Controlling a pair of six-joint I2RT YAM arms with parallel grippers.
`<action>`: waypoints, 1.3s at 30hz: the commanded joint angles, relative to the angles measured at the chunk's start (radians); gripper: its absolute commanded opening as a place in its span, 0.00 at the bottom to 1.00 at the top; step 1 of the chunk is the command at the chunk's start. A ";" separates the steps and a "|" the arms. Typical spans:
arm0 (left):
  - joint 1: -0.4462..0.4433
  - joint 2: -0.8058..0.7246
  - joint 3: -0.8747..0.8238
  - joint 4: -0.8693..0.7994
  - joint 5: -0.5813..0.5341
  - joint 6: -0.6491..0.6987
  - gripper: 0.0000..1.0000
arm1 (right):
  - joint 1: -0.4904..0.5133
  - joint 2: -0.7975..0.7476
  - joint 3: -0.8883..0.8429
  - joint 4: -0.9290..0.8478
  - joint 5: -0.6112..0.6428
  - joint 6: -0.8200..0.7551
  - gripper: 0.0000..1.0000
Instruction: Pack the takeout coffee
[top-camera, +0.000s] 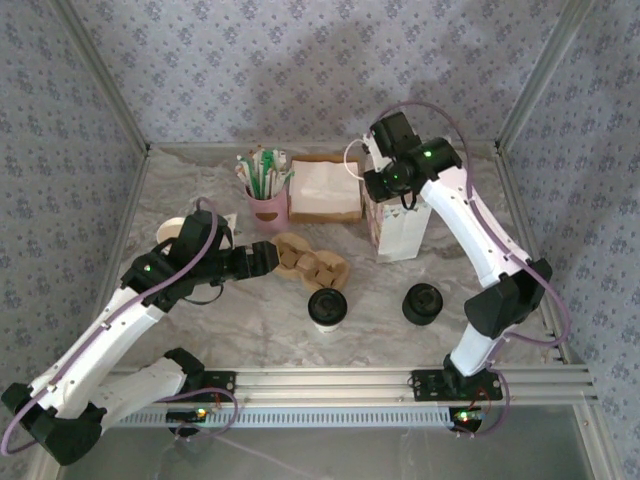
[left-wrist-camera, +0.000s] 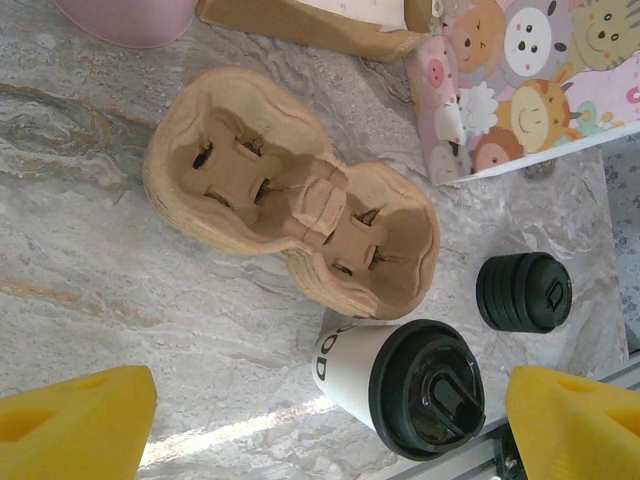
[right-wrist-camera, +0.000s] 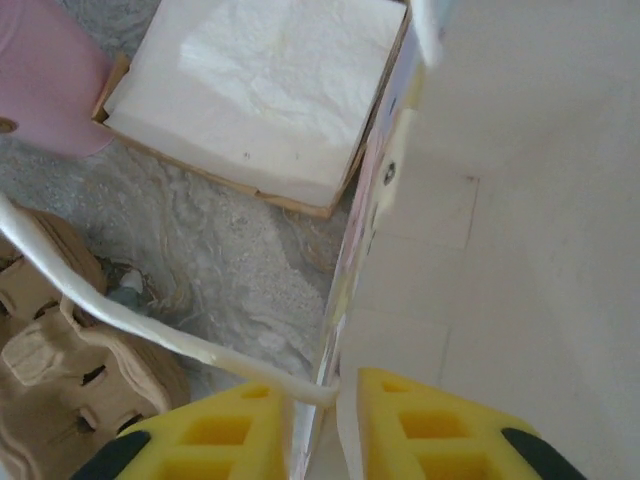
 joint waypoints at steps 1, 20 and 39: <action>-0.005 -0.024 0.011 0.025 0.000 -0.011 0.91 | 0.025 -0.040 0.010 -0.063 0.059 0.008 0.38; -0.005 -0.101 -0.129 0.041 0.054 -0.076 0.77 | 0.235 -0.195 0.083 -0.167 -0.011 0.071 0.83; -0.042 -0.112 -0.385 0.215 0.069 -0.195 0.48 | 0.388 -0.056 -0.196 0.052 -0.146 0.025 0.79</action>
